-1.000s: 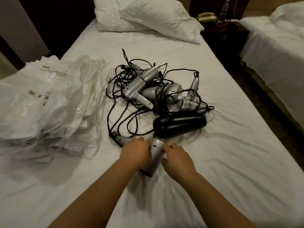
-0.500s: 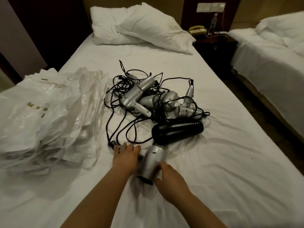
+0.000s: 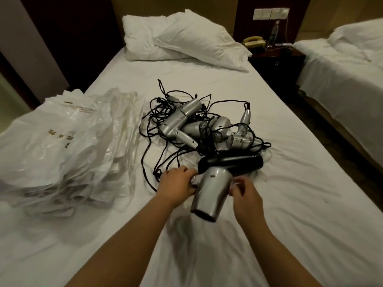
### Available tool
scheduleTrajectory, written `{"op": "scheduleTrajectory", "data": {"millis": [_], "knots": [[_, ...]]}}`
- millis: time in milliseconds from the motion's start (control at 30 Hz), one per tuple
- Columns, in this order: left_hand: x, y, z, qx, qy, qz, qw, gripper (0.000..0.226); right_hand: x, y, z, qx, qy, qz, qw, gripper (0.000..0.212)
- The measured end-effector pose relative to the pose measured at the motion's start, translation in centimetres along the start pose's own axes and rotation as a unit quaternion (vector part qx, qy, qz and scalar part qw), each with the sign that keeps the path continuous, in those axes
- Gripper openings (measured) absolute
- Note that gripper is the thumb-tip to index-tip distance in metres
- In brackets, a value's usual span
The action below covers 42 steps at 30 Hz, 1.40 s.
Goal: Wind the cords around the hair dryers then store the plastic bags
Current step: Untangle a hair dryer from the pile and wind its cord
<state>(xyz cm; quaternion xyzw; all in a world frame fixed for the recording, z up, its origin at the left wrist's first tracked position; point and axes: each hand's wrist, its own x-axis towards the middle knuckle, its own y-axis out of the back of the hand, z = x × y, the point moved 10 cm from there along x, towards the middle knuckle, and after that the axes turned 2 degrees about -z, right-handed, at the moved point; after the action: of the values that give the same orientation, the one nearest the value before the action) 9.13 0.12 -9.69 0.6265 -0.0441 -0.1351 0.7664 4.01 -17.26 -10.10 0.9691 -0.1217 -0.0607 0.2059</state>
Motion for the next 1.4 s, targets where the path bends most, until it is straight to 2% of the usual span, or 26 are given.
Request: {"op": "scheduleTrajectory", "data": {"millis": [67,100,200,267,333,400,467,500,567,633,733,833,867,933,1033,1133,1200,1300,1400], "knots": [[-0.5,3.7,0.8,-0.134,0.005,0.040,0.990,0.042,0.4,0.6,0.6,0.081,-0.034,0.031,0.996,0.014],[-0.9,5.4,1.6,-0.202,-0.003,0.052,0.978,0.043,0.5,0.2,0.4,0.083,-0.031,0.026,0.996,0.014],[-2.9,9.4,3.9,-0.362,-0.023,0.069,0.930,0.049,-0.2,-2.9,-2.1,0.072,0.022,-0.054,0.996,0.032],[-3.9,9.7,4.4,-0.396,-0.021,0.043,0.917,0.033,-1.7,-5.3,-4.1,0.089,0.058,-0.125,0.986,0.048],[-4.9,9.3,4.2,-0.450,-0.010,0.025,0.892,0.025,-3.1,-6.6,-5.8,0.057,0.112,-0.146,0.981,0.063],[-6.3,10.1,4.0,-0.470,-0.005,0.069,0.880,0.020,-4.2,-7.1,-7.4,0.040,0.149,-0.151,0.976,0.071],[-7.4,11.2,3.5,-0.546,-0.011,0.125,0.829,0.019,-5.0,-7.3,-9.2,0.059,0.172,-0.163,0.970,0.062],[-7.7,11.7,3.2,-0.589,-0.015,0.140,0.796,0.032,-5.4,-7.5,-9.8,0.057,0.176,-0.179,0.966,0.051],[-7.8,12.5,2.9,-0.664,-0.016,0.139,0.735,0.053,-6.6,-8.3,-11.0,-0.002,0.192,-0.222,0.956,0.027],[-8.1,12.8,2.2,-0.708,0.015,0.112,0.698,0.054,-7.7,-9.2,-10.9,-0.060,0.183,-0.273,0.942,0.019],[-9.3,12.2,2.1,-0.693,0.058,0.051,0.717,0.056,-9.0,-10.8,-10.4,-0.191,0.229,-0.323,0.898,0.030],[-10.3,11.7,1.5,-0.693,0.089,0.024,0.715,0.058,-8.5,-11.2,-8.2,-0.380,0.295,-0.299,0.824,0.017],[-10.7,12.0,1.1,-0.689,0.097,0.021,0.718,0.059,-7.8,-10.7,-7.3,-0.413,0.292,-0.286,0.814,0.014],[-11.5,13.1,-0.1,-0.670,0.101,0.016,0.736,0.059,-6.1,-9.2,-5.9,-0.439,0.278,-0.246,0.818,0.012],[-12.9,14.4,-2.9,-0.578,0.136,0.046,0.803,0.058,-4.3,-6.8,-7.2,-0.435,0.267,-0.194,0.838,0.026],[-13.5,13.6,-5.3,-0.469,0.188,0.068,0.860,0.053,-4.3,-4.8,-11.8,-0.269,0.279,-0.186,0.903,0.019],[-13.4,12.0,-5.9,-0.405,0.201,0.058,0.890,0.049,-5.1,-4.4,-14.7,-0.219,0.309,-0.187,0.906,0.028],[-13.2,8.8,-5.4,-0.392,0.181,0.027,0.902,0.045,-6.1,-4.5,-15.8,-0.219,0.321,-0.237,0.891,0.038],[-13.5,6.3,-3.9,-0.451,0.146,-0.010,0.880,0.047,-5.6,-4.0,-13.8,-0.159,0.247,-0.331,0.897,0.023]]}}
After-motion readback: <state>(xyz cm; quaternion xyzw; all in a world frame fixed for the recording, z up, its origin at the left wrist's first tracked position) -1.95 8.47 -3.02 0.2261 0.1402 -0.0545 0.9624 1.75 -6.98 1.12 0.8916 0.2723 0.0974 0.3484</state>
